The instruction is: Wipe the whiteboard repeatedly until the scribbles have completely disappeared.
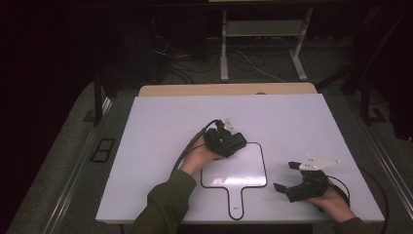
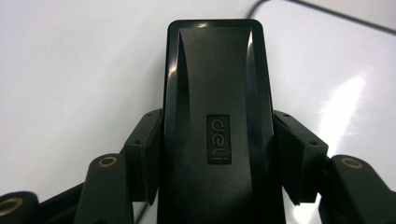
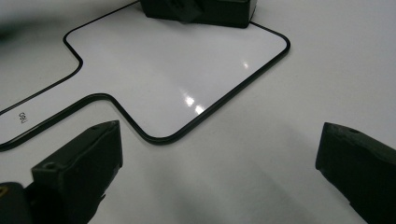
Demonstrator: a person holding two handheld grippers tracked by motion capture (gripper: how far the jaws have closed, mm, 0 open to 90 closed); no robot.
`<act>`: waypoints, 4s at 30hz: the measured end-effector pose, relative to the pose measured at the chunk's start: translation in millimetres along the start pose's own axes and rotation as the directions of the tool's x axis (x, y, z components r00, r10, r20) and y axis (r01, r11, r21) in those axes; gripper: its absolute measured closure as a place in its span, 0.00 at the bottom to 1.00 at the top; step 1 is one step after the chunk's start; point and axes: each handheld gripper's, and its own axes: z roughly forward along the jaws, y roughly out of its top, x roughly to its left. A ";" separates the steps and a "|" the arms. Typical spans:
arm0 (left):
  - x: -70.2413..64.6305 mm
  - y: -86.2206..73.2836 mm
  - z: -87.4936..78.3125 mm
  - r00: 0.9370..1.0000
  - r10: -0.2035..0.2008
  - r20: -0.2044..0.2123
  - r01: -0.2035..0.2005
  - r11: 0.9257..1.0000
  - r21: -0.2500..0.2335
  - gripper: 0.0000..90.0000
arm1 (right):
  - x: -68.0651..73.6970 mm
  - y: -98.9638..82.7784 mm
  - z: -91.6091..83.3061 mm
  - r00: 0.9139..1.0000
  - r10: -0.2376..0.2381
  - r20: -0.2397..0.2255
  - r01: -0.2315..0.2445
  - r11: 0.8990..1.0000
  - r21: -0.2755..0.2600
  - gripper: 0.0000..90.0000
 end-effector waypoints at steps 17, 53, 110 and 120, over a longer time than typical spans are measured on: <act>18.0 -22.2 -12.4 0.997 -0.072 -0.020 0.072 0.997 -0.013 0.43 | -0.3 -0.2 -0.4 1.000 0.003 0.001 -0.003 1.000 0.000 0.00; 33.4 -45.9 -30.1 0.991 -0.120 -0.066 0.121 0.993 0.015 0.43 | -0.6 -0.4 -0.6 1.000 0.000 0.003 0.000 1.000 0.002 0.00; 47.6 -46.8 -29.7 0.986 -0.144 -0.087 0.147 0.989 0.026 0.43 | -0.6 -0.3 0.7 1.000 -0.004 0.006 0.004 1.000 0.007 0.00; 26.7 -37.0 -25.8 0.997 -0.072 -0.039 0.073 0.997 0.036 0.43 | -0.2 -0.1 1.0 1.000 -0.006 0.007 0.006 1.000 0.007 0.00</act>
